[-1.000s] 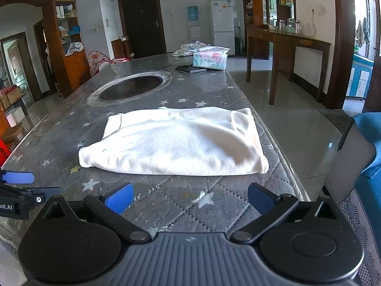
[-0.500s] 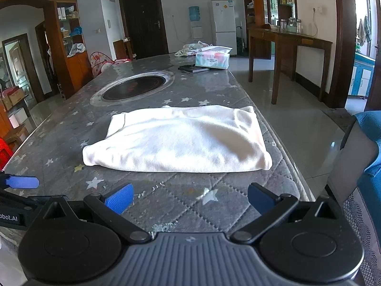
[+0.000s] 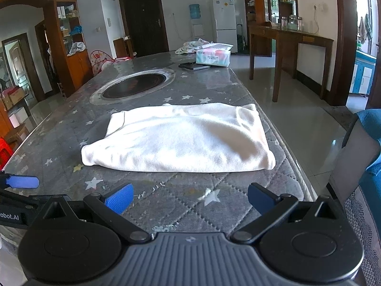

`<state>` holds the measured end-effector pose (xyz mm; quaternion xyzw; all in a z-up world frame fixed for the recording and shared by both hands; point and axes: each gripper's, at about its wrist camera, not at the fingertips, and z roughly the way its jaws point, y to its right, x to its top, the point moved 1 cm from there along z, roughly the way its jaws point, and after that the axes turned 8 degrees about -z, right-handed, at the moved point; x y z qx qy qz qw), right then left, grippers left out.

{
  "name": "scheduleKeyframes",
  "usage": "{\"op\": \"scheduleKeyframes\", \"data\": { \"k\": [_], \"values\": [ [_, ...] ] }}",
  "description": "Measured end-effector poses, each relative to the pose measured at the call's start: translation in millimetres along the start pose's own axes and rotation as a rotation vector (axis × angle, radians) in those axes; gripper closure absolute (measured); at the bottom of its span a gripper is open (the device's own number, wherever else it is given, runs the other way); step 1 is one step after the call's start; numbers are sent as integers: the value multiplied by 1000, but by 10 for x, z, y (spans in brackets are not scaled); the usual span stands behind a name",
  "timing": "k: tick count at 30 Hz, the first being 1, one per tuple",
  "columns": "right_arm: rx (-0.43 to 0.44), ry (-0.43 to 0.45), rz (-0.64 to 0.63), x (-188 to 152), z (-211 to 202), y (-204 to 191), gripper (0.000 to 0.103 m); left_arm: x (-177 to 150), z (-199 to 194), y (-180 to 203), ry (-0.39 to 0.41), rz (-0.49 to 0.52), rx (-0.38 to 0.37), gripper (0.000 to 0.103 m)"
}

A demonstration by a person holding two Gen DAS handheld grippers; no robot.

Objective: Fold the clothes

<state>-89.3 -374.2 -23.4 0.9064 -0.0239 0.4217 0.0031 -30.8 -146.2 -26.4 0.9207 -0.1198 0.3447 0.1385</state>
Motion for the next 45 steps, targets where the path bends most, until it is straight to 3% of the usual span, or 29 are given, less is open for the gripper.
{"op": "scheduleKeyframes", "data": {
  "k": [45],
  "values": [
    [36, -42, -63, 218, 453, -103, 0, 301, 375, -17, -25, -18, -9, 0]
  ]
}}
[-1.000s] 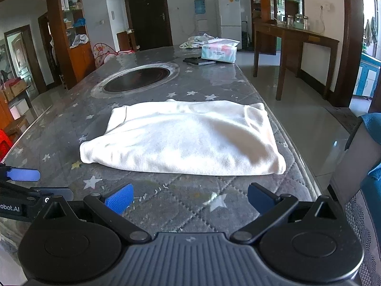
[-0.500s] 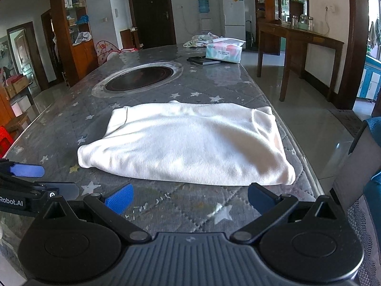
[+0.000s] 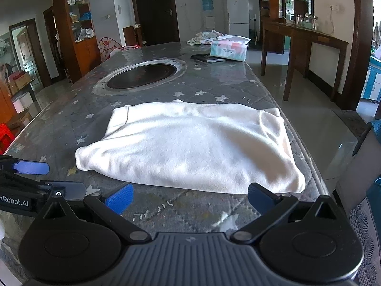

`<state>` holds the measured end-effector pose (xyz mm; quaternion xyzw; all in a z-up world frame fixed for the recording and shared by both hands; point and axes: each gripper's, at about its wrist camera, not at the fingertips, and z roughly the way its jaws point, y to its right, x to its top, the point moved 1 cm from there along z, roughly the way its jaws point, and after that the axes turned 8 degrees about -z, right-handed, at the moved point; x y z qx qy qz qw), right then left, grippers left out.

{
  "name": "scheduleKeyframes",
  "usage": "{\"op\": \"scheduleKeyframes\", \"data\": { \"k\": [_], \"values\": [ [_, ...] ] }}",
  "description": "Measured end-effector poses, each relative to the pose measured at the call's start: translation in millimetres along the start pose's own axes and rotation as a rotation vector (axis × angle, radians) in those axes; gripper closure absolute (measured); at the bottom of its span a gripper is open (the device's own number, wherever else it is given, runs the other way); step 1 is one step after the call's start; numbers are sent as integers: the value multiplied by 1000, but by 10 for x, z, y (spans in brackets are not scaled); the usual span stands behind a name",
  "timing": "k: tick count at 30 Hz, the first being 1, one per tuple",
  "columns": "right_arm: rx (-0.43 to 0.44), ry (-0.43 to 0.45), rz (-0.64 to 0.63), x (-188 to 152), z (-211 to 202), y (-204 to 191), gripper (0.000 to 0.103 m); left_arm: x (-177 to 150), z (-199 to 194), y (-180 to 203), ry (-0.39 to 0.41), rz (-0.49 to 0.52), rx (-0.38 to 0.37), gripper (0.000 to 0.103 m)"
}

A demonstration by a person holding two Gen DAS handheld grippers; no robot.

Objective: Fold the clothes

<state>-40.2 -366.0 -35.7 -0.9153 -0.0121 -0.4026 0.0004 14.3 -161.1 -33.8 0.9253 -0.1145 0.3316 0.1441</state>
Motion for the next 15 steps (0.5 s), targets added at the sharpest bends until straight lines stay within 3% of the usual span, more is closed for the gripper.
{"op": "scheduleKeyframes", "data": {
  "k": [15],
  "values": [
    [19, -1, -9, 57, 105, -15, 0, 87, 113, -19, -6, -10, 8, 0]
  ]
}}
